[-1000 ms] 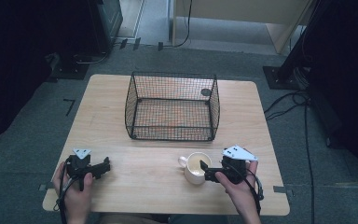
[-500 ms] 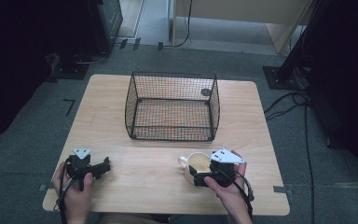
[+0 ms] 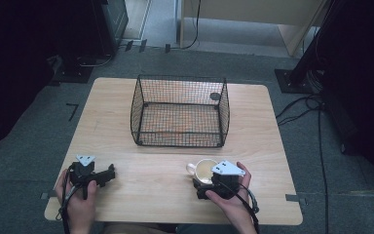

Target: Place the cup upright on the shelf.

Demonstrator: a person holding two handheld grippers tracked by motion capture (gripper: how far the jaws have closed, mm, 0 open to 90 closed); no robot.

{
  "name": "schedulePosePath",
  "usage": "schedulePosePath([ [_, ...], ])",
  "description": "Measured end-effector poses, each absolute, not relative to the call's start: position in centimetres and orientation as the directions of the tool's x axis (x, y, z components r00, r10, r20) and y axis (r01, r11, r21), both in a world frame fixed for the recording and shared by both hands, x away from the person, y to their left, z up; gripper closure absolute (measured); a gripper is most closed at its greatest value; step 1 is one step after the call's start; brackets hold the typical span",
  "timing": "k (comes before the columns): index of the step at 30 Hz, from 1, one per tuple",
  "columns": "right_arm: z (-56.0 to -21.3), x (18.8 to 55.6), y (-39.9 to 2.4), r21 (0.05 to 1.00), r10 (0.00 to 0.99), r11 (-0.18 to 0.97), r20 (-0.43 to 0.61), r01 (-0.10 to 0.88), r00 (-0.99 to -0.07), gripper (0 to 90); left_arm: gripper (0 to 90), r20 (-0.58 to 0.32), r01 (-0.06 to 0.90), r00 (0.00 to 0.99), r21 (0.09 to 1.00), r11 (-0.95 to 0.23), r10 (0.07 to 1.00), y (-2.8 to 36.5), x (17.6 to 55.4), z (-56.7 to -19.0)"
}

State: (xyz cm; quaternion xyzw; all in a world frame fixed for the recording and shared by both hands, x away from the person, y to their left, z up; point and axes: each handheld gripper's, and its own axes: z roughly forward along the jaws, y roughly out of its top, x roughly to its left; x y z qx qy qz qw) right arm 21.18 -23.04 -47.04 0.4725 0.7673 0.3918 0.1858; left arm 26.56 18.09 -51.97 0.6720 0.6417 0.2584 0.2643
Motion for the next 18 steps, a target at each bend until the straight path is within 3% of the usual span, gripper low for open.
schedulePosePath([
  [12, -47.9, 21.3, -22.9, 0.775, 0.874, 0.245, 0.083, 0.582, -0.479, 0.1, 0.0, 0.008, 0.726, 0.043, 0.687, -0.036, 0.999, 18.1, 26.6, -52.0],
  [18, -48.3, 21.3, -23.2, 0.780, 0.880, 0.236, 0.081, 0.580, -0.467, 8.1, 0.0, 0.008, 0.726, 0.043, 0.687, -0.036, 0.999, 18.1, 26.6, -52.0],
])
